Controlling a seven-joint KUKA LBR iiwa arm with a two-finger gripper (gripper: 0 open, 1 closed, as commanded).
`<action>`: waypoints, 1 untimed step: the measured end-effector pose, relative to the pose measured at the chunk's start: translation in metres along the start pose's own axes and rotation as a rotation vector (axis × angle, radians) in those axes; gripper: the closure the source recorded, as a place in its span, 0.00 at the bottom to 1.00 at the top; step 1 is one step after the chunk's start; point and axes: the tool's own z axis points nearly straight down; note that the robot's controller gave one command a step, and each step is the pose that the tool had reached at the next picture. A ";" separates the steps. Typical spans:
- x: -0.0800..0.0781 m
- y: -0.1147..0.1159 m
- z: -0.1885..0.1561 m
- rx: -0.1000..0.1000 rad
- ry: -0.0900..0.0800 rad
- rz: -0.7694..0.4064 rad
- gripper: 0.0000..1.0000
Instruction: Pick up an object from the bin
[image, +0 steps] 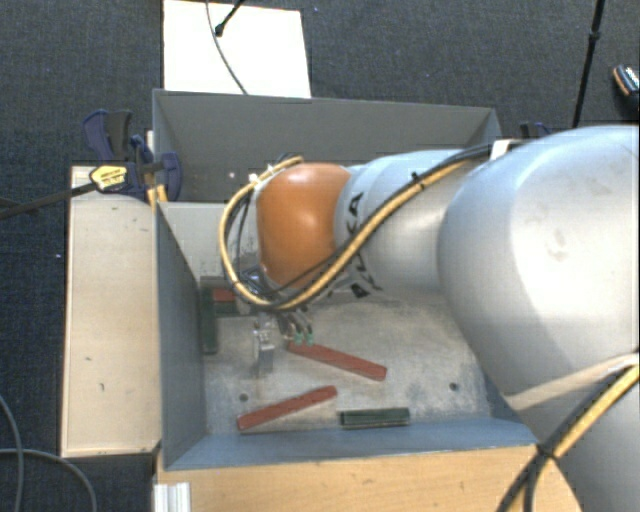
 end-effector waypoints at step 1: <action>0.052 -0.024 -0.004 -0.001 -0.003 -0.193 0.00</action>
Offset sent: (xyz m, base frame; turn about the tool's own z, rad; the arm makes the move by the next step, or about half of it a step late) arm -0.0488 -0.0291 0.0041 -0.1946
